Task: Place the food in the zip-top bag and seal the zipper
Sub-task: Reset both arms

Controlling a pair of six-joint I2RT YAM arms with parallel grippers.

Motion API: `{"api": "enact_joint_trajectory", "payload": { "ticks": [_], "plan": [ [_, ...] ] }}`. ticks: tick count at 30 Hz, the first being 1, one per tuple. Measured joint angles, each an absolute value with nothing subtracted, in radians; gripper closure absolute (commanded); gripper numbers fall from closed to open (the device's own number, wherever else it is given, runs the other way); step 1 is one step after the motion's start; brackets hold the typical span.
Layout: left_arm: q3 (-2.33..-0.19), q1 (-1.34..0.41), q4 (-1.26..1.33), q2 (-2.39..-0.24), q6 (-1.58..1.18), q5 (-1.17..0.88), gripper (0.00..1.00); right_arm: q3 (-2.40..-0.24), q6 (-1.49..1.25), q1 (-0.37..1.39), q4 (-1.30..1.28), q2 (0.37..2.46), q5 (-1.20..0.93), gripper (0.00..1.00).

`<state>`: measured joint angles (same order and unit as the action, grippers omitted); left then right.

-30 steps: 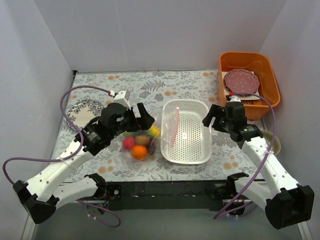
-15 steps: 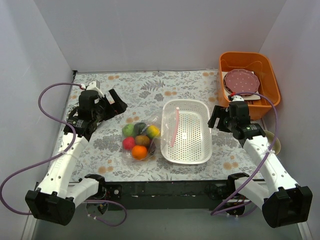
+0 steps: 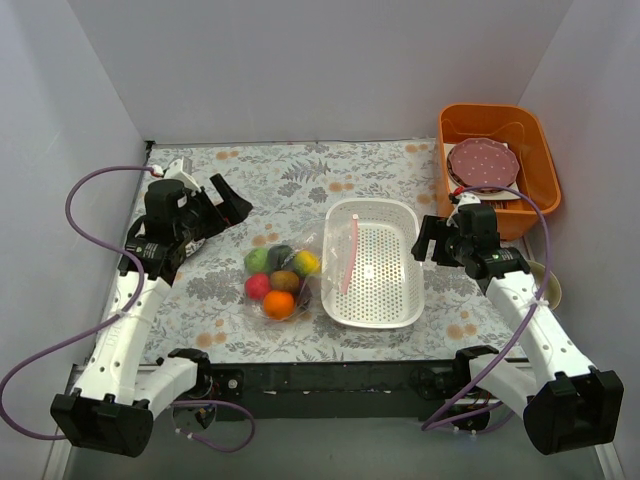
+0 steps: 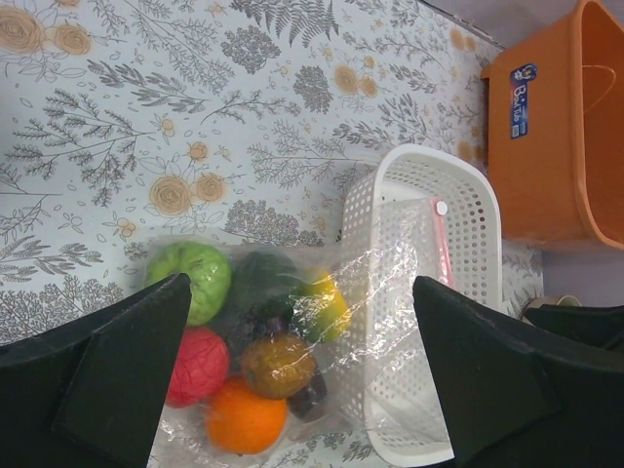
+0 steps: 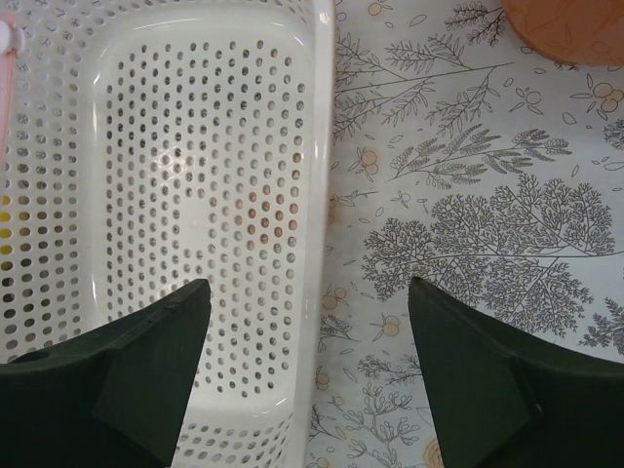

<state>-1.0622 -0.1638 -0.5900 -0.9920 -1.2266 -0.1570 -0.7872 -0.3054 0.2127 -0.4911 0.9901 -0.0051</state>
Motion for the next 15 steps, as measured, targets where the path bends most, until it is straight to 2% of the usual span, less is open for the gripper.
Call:
{"api": "enact_joint_trajectory", "payload": {
  "ticks": [15],
  "plan": [
    [-1.060,-0.164,-0.529,-1.005,-1.232,-0.170,0.02,-0.735,-0.298,0.211,-0.446,0.923,0.040,0.09]
  ]
}}
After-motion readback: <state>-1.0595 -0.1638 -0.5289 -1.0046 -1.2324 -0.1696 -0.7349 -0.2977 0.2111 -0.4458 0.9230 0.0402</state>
